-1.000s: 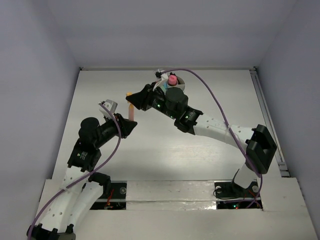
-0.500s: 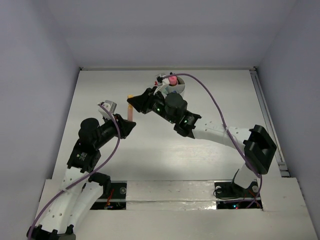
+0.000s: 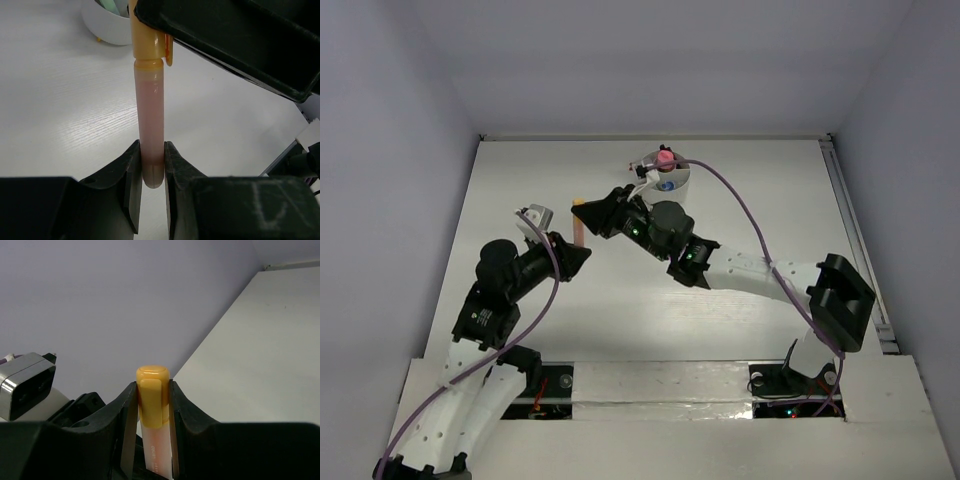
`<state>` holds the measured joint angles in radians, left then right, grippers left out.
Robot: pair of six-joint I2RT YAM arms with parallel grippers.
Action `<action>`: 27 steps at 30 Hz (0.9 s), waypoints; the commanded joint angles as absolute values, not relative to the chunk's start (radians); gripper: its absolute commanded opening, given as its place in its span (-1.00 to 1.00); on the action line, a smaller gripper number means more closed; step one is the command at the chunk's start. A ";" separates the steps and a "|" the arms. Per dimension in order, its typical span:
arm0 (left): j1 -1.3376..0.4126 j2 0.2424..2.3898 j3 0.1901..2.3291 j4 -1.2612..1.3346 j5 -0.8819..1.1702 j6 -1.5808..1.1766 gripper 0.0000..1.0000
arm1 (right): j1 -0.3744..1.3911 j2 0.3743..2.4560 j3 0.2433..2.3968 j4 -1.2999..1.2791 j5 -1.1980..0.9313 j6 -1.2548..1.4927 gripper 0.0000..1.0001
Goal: Sort the stationery into containers
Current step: Close the pen cap on the pen.
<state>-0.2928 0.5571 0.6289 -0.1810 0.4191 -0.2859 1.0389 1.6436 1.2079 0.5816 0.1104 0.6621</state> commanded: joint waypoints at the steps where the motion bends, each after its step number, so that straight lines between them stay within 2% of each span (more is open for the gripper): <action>1: -0.276 0.534 0.641 -0.086 0.380 -0.281 -1.00 | 1.080 1.615 1.175 0.589 0.063 0.727 -1.00; 9: -0.276 0.515 0.641 -0.089 0.373 -0.281 -1.00 | 1.091 1.628 1.143 0.543 0.063 0.743 -1.00; 20: -0.276 0.508 0.640 -0.087 0.376 -0.284 -1.00 | 1.175 1.618 1.152 0.436 0.211 0.554 -1.00; 27: -0.276 0.502 0.641 -0.089 0.365 -0.284 -1.00 | 1.195 1.655 1.163 0.437 0.164 0.606 -1.00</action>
